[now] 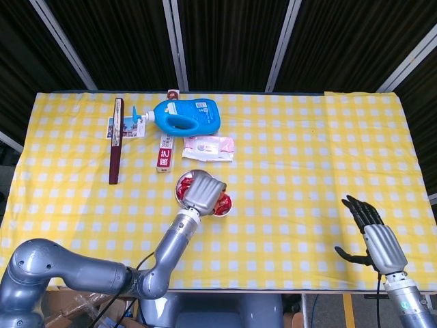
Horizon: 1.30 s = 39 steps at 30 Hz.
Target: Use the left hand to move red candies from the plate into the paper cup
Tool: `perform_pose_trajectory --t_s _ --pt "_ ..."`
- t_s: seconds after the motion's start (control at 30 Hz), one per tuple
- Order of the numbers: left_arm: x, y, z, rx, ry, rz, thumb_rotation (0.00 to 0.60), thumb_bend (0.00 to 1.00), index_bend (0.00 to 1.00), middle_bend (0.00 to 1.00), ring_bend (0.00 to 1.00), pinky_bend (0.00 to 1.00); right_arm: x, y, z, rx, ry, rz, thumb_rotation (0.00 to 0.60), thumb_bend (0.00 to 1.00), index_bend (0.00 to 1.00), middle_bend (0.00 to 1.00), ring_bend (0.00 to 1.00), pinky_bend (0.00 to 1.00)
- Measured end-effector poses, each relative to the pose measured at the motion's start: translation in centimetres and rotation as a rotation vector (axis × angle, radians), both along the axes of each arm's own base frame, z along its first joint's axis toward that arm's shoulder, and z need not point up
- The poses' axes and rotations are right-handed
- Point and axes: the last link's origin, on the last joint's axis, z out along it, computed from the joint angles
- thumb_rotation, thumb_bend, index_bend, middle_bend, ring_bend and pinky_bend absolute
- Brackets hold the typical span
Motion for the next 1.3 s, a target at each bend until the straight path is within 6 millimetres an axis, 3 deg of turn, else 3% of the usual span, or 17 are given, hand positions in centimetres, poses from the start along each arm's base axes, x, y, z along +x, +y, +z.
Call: perform_pose_trajectory --t_s 0.13,0.33,0.57,0.7,0.8,1.07,1.3 --pt "0.1 -0.1 -0.7 -0.014 0.003 0.001 0.6 0.26 0.45 0.91 1.0 1.0 0.0 0.0 0.0 -0.001 0.0 -0.001 0.6 0.28 0.0 0.0 0.0 0.0" --pt "0.7 0.0 -0.5 -0.008 -0.034 -0.003 0.6 0.23 0.43 0.91 0.99 1.0 0.0 0.0 0.0 0.001 -0.003 -0.001 0.6 0.28 0.0 0.0 0.0 0.0" --pt "1.2 0.4 1.4 0.024 -0.132 0.004 0.6 0.23 0.41 0.89 0.99 1.0 0.0 0.0 0.0 0.001 -0.003 0.002 0.6 0.28 0.0 0.0 0.0 0.0" --pt "0.8 0.9 2.7 0.05 -0.175 0.019 0.6 0.23 0.41 0.83 0.96 1.0 0.0 0.0 0.0 0.001 -0.001 0.002 0.6 0.28 0.0 0.0 0.0 0.0" --pt "0.0 1.3 3.6 0.078 -0.185 0.031 0.6 0.23 0.4 0.8 0.95 1.0 0.0 0.0 0.0 0.0 0.0 0.002 0.6 0.28 0.0 0.0 0.0 0.0" --pt "-3.6 2.1 5.0 0.139 -0.13 0.074 0.6 0.23 0.4 0.82 0.95 1.0 0.0 0.0 -0.1 0.002 0.006 0.001 0.6 0.28 0.0 0.0 0.0 0.0" --pt "-6.2 2.9 4.7 0.137 -0.076 0.134 0.6 0.23 0.39 0.83 0.95 1.0 0.0 0.0 -0.2 0.003 0.01 0.001 0.6 0.28 0.0 0.0 0.0 0.0"
